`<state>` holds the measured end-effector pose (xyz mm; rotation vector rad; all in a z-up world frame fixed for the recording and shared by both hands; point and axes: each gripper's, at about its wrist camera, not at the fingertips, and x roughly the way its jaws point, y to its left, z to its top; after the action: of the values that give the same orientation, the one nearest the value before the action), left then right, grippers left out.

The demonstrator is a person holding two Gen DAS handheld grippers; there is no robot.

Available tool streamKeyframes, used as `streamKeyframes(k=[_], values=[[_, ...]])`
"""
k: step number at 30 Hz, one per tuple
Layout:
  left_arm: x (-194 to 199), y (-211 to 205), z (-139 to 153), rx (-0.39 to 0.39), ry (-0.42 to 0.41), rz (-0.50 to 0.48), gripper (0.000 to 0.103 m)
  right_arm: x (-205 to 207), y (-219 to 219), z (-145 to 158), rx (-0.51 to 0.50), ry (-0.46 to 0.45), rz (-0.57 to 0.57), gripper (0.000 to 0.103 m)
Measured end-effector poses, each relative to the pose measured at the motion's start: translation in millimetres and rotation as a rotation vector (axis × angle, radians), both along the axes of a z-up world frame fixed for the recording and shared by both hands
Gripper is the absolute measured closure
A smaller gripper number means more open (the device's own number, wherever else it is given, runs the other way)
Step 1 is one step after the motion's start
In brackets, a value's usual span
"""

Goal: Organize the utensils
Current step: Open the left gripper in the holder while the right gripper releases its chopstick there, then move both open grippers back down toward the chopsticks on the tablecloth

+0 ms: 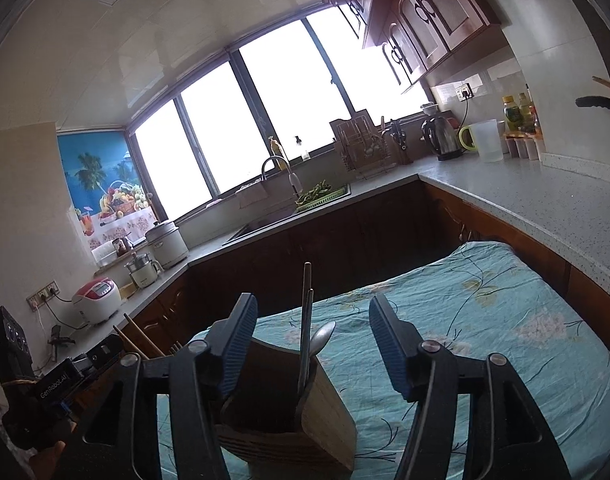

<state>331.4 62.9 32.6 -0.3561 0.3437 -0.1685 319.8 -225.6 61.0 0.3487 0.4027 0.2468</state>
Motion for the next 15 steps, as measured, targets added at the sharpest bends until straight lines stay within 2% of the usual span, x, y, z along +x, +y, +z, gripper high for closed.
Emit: streamKeyframes(k=[2,4,5,9,15], values=[[-10,3,2,0.001,-0.001,0.012,0.046,-10,-3,6,0.003,-0.023,-0.003,0.021],[-22,6,4,0.001,0.001,0.019,0.036,-20,-4,11,0.011,-0.045,0.007,0.005],[-29,6,4,0.004,0.004,0.023,0.030,-25,-5,12,0.009,-0.051,0.013,0.003],[-58,5,6,0.014,0.003,0.006,0.023,-46,-4,16,-0.013,-0.056,0.039,0.001],[-92,7,7,0.019,0.030,-0.016,0.018,-79,-6,16,-0.027,-0.046,0.058,0.001]])
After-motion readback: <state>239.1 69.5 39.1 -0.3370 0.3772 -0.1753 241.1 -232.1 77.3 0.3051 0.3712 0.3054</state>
